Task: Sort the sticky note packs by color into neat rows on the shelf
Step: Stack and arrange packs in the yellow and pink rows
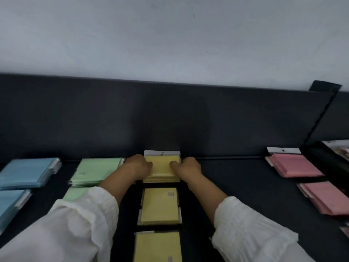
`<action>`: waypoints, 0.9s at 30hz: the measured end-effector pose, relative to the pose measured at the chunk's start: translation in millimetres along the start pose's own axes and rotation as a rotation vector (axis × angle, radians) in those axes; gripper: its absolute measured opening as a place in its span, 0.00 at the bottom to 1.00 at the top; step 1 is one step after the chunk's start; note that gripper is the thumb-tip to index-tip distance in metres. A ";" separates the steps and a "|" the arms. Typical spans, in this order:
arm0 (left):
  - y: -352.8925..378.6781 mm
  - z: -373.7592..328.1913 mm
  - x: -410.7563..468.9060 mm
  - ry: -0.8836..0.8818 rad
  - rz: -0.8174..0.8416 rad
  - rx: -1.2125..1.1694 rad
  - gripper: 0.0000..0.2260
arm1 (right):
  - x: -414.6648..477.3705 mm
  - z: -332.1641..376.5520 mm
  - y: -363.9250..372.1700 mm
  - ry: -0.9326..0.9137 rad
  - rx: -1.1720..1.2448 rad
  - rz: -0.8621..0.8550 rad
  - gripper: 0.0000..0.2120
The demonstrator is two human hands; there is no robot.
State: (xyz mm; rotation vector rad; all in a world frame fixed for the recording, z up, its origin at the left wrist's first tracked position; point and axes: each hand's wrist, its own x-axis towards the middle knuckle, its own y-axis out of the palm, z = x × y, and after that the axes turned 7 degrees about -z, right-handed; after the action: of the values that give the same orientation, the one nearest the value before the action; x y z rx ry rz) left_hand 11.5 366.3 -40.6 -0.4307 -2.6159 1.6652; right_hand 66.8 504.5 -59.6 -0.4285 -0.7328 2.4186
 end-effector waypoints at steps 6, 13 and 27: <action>-12.9 -12.8 -20.5 0.077 -0.124 0.188 0.17 | -29.2 -0.6 -37.3 -0.057 0.010 -0.062 0.19; 1.2 -71.9 -70.7 0.293 -0.206 0.221 0.16 | -67.3 -15.1 -108.5 -0.083 0.047 -0.062 0.15; 114.0 -233.3 -212.4 0.475 0.003 0.017 0.18 | -109.8 -185.8 -322.9 -0.191 -0.286 -0.285 0.23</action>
State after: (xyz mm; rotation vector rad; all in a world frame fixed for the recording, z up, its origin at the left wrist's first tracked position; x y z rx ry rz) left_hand 277.7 568.4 -11.7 -0.7265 -2.2502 1.3725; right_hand 374.1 735.2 -3.7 -0.1866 -1.1491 2.1113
